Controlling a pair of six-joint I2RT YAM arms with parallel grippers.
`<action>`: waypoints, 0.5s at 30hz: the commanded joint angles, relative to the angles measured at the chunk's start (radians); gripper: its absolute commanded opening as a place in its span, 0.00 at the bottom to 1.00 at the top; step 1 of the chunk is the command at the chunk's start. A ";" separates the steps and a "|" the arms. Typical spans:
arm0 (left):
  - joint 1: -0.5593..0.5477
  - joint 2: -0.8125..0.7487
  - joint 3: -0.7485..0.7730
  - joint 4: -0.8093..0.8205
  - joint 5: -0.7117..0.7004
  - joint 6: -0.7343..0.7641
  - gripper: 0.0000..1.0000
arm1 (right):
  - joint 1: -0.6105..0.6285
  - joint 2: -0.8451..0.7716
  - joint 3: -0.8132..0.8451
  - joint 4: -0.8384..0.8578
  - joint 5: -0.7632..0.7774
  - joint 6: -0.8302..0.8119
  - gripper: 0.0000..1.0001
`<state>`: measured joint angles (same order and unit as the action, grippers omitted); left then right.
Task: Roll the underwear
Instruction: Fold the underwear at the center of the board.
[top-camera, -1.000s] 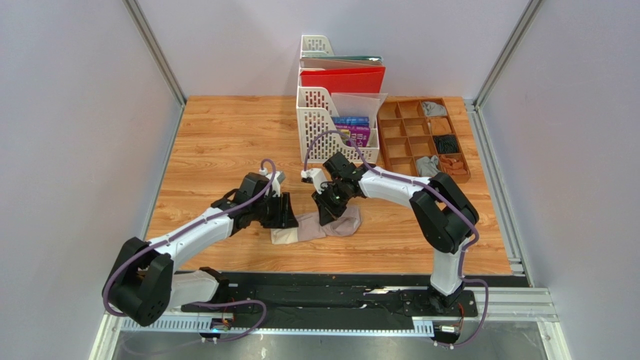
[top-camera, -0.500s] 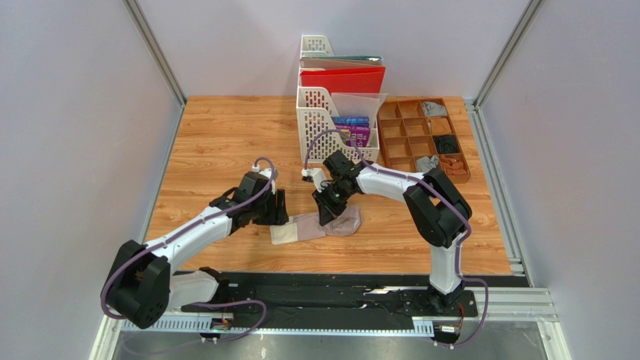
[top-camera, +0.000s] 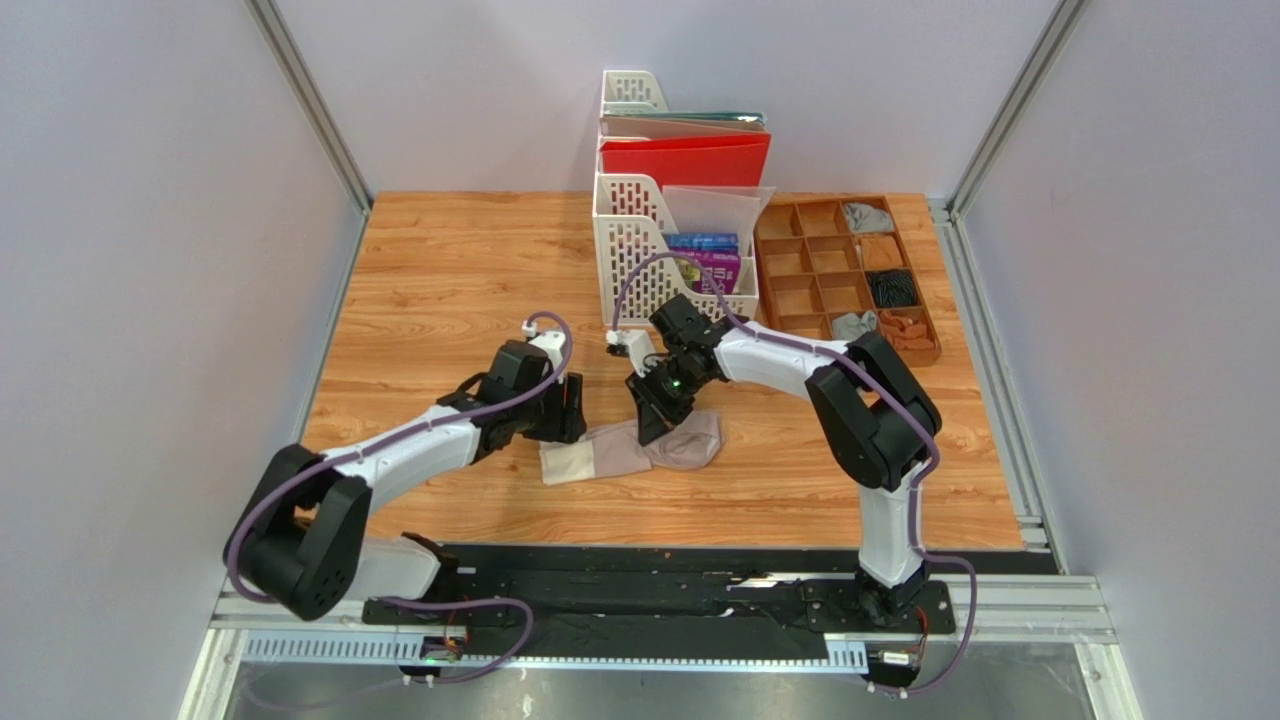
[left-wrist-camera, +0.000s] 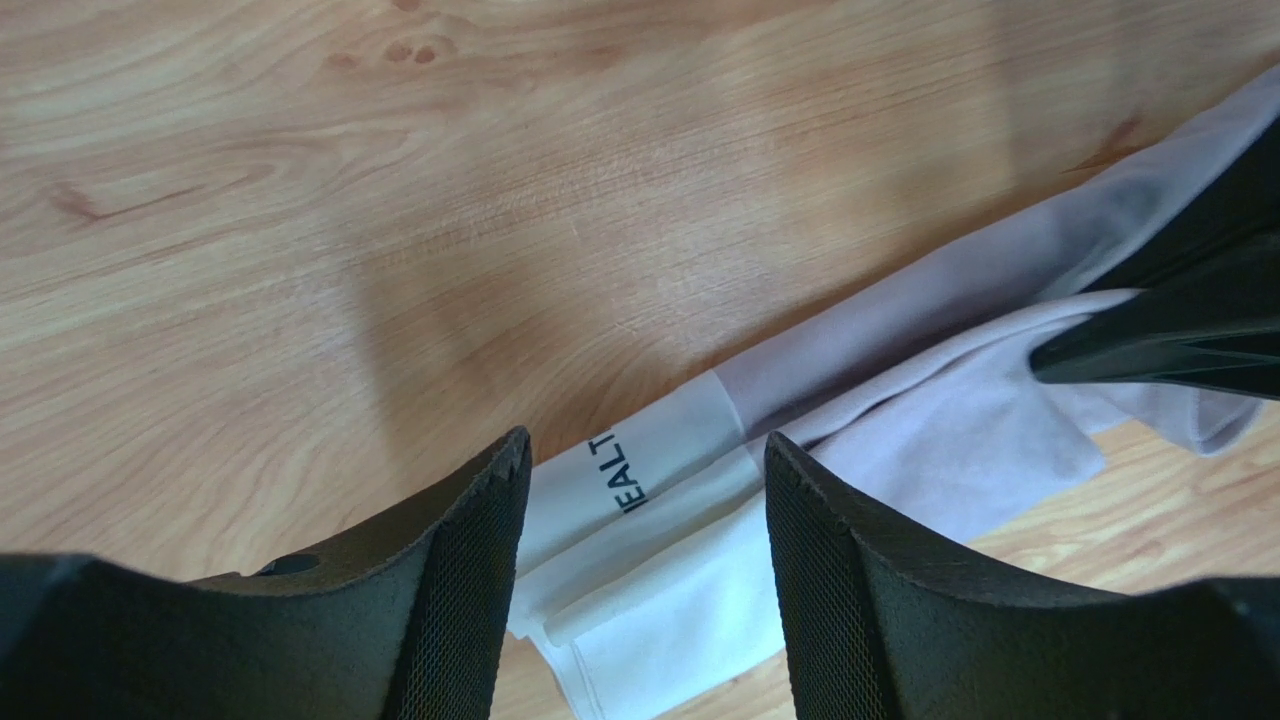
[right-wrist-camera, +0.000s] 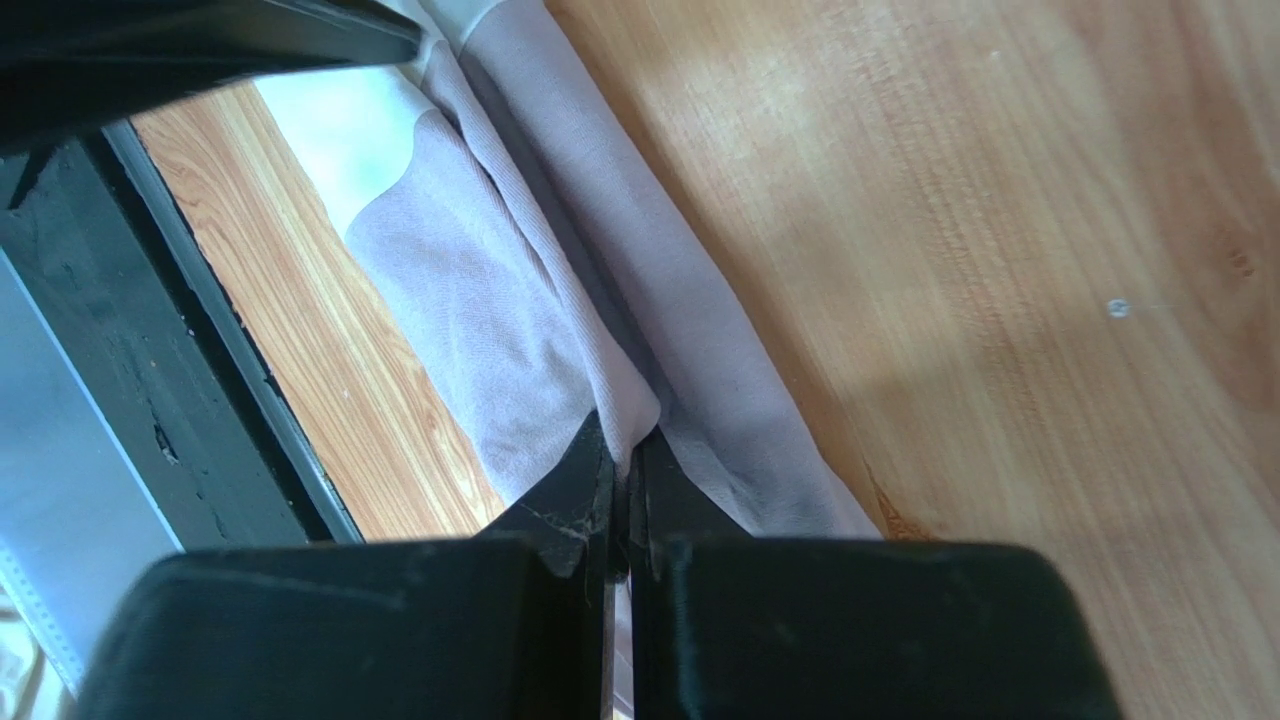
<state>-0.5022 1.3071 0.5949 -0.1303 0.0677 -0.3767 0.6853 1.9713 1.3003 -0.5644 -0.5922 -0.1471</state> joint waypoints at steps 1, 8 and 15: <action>0.005 0.069 0.043 0.069 0.020 0.044 0.64 | -0.018 0.014 0.042 0.017 -0.032 0.015 0.00; 0.005 0.080 0.031 0.109 0.023 0.045 0.64 | -0.043 0.031 0.033 0.026 -0.035 0.021 0.00; 0.005 0.123 0.049 0.103 0.049 0.061 0.65 | -0.062 0.044 0.014 0.067 -0.040 0.047 0.00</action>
<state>-0.5022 1.4105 0.6102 -0.0605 0.0856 -0.3489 0.6365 2.0018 1.3048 -0.5541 -0.6136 -0.1223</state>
